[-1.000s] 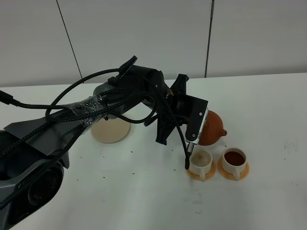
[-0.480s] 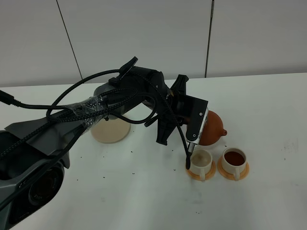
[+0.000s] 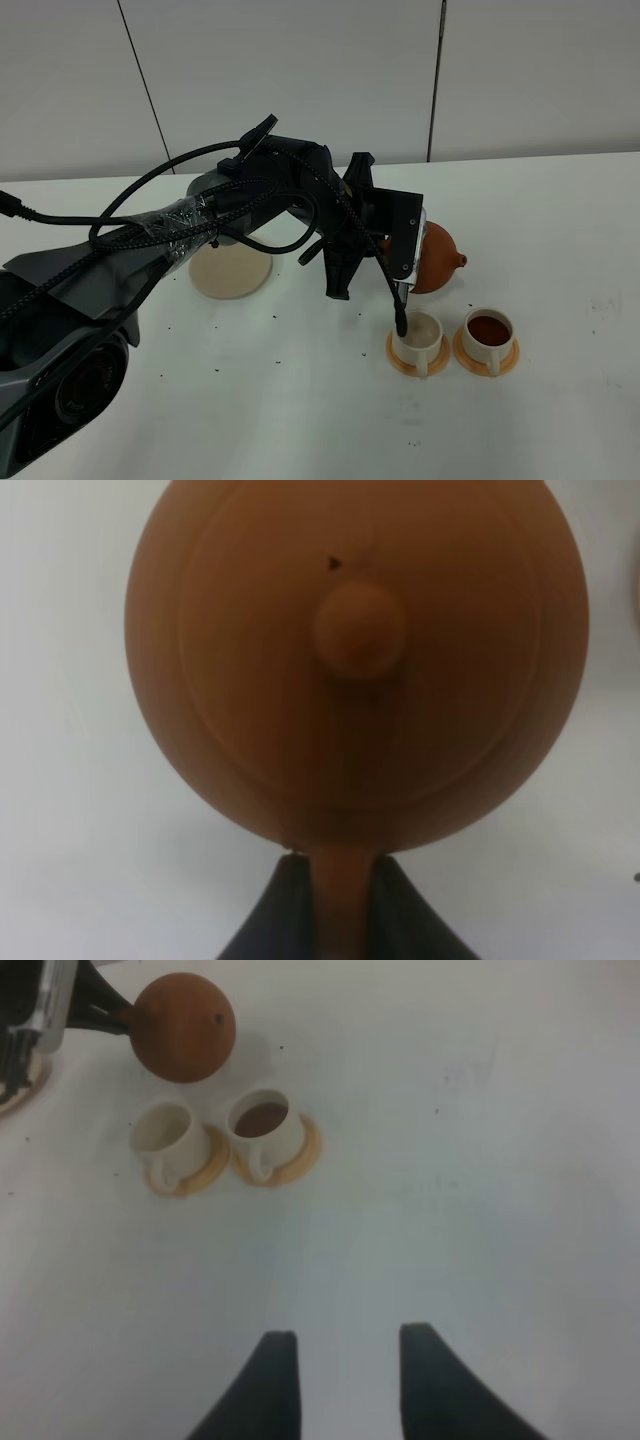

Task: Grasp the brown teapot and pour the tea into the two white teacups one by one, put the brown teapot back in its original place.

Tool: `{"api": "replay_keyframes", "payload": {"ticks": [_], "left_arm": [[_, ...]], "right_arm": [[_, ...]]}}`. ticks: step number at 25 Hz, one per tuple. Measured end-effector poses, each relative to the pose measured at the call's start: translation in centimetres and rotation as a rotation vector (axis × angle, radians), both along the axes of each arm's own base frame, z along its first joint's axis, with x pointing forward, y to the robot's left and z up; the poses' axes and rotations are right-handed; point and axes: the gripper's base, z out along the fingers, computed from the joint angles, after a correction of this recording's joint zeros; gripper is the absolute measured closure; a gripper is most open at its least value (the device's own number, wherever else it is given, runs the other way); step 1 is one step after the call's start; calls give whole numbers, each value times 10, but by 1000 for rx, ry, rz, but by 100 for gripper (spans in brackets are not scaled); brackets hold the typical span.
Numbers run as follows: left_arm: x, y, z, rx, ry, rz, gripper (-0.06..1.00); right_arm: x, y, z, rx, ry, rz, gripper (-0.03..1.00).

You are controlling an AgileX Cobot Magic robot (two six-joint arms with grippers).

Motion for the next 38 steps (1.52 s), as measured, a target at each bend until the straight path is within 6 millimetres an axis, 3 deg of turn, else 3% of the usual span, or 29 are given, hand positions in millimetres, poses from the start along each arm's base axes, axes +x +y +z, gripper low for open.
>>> {"api": "replay_keyframes", "payload": {"ticks": [15, 29, 38], "left_arm": [[-1, -1, 0, -34, 25, 42, 78], [-1, -1, 0, 47, -43, -142, 78], [-1, 0, 3, 62, -15, -168, 78]], "right_arm": [[0, 0, 0, 0, 0, 0, 73], [0, 0, 0, 0, 0, 0, 73], [0, 0, 0, 0, 0, 0, 73]]}}
